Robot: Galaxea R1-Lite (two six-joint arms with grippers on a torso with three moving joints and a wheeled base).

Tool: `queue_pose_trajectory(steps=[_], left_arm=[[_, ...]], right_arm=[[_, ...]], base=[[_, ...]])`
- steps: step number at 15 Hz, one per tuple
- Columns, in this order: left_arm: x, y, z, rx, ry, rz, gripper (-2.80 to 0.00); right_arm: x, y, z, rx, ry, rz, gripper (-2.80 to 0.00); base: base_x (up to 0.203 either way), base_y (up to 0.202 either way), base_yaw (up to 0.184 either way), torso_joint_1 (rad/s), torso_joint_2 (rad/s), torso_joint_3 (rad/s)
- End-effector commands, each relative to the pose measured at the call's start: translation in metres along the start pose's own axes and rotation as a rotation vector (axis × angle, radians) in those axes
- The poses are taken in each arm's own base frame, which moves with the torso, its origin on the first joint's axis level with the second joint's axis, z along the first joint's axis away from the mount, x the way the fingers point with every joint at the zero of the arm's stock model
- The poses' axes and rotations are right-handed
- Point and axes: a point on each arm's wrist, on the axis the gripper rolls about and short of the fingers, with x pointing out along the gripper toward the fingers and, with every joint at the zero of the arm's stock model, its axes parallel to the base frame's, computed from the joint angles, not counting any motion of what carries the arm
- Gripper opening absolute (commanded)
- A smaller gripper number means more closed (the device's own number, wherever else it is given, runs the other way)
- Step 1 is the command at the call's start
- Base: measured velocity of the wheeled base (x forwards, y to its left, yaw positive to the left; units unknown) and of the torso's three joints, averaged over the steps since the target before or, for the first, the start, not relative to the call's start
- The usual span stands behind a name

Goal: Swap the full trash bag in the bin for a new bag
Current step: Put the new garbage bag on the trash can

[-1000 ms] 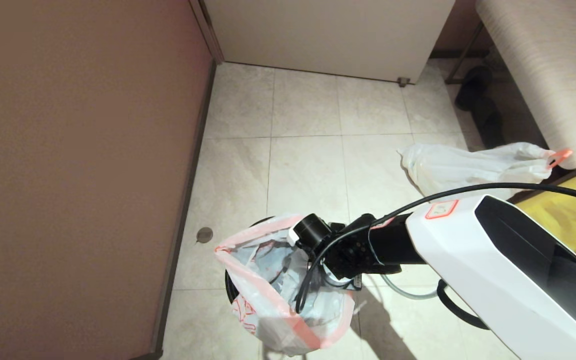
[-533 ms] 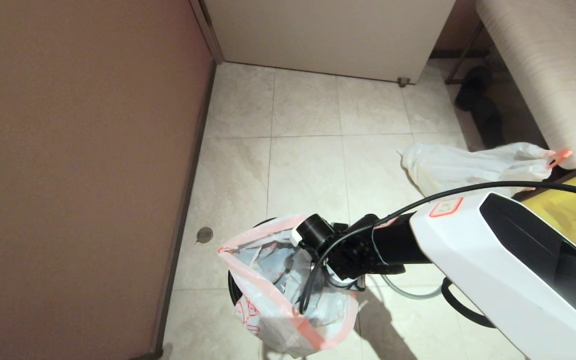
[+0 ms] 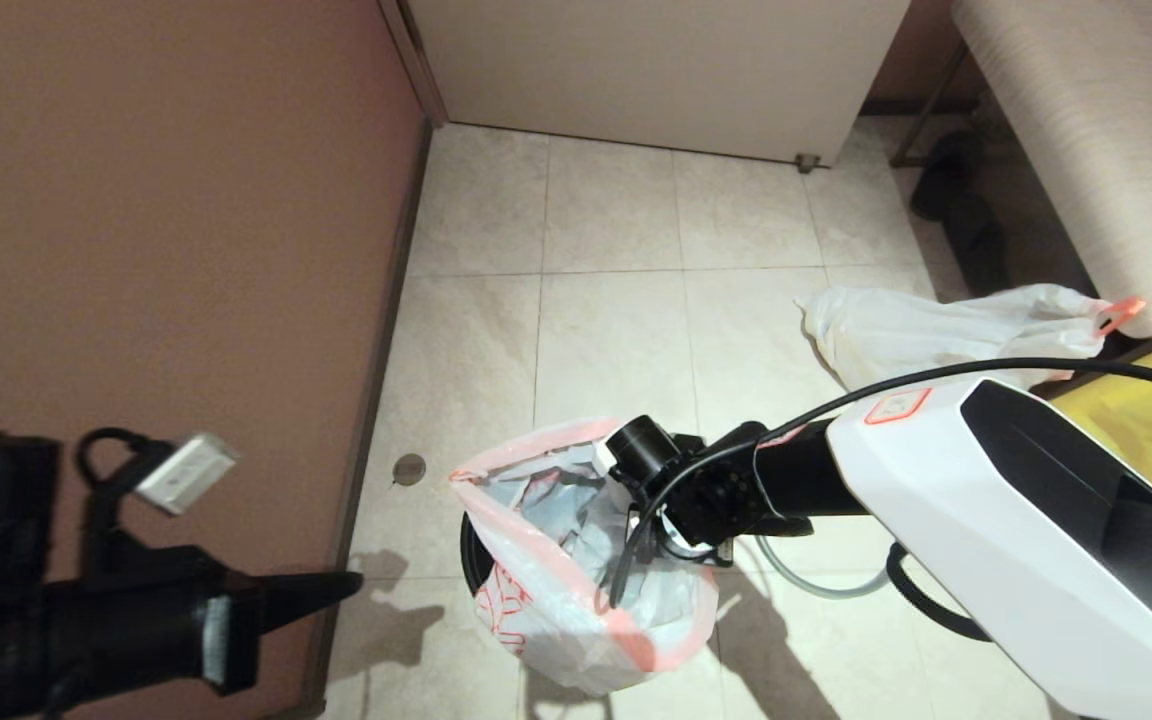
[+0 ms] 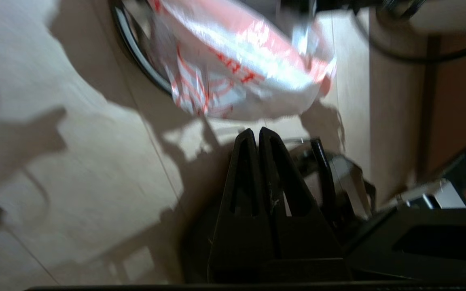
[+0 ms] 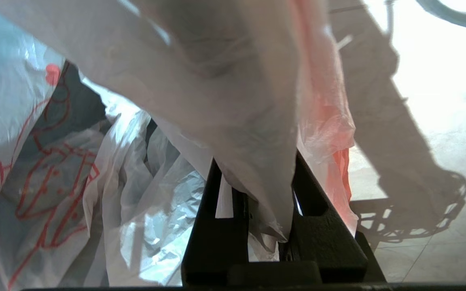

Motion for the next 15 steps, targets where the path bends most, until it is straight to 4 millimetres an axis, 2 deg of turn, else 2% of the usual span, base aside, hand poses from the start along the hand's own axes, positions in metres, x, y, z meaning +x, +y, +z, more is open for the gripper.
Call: queue_pose_trajectory(steps=[1,3,5,7,10,12,15], left_arm=[[0.071,0.022,-0.004,-0.087,0.252,-0.042,-2.8],[0.1,0.031,0.003,-0.114,0.298,-0.138,-2.8],[0.103,0.052,0.004,-0.124,0.283,-0.207,-2.8],[0.108,0.098,-0.015,-0.067,0.288,-0.212,-2.8],[0.124,0.127,-0.043,-0.026,0.295,-0.316,-2.8],[0.135,0.138,-0.053,-0.016,0.264,-0.342,-2.8],[0.156,0.117,-0.053,0.05,0.246,-0.376,-2.8]], right_arm=[[0.007,-0.009,0.006,0.016,0.005,-0.026,-2.8],[0.017,-0.012,0.002,0.013,0.025,-0.036,-2.8],[0.021,-0.01,0.0,0.003,0.024,-0.029,-2.8],[0.026,-0.008,0.001,0.013,0.006,-0.002,-2.8],[0.022,-0.007,0.006,0.026,-0.005,0.018,-2.8],[0.016,-0.005,0.01,0.035,-0.025,0.037,-2.8],[0.006,-0.001,0.017,0.044,-0.04,0.079,-2.8]], base=[[0.0,0.0,0.0,0.0,0.0,0.0],[0.0,0.0,0.0,0.0,0.0,0.0],[0.0,0.0,0.0,0.0,0.0,0.0],[0.0,0.0,0.0,0.0,0.0,0.0],[0.0,0.0,0.0,0.0,0.0,0.0],[0.0,0.0,0.0,0.0,0.0,0.0],[0.0,0.0,0.0,0.0,0.0,0.0]])
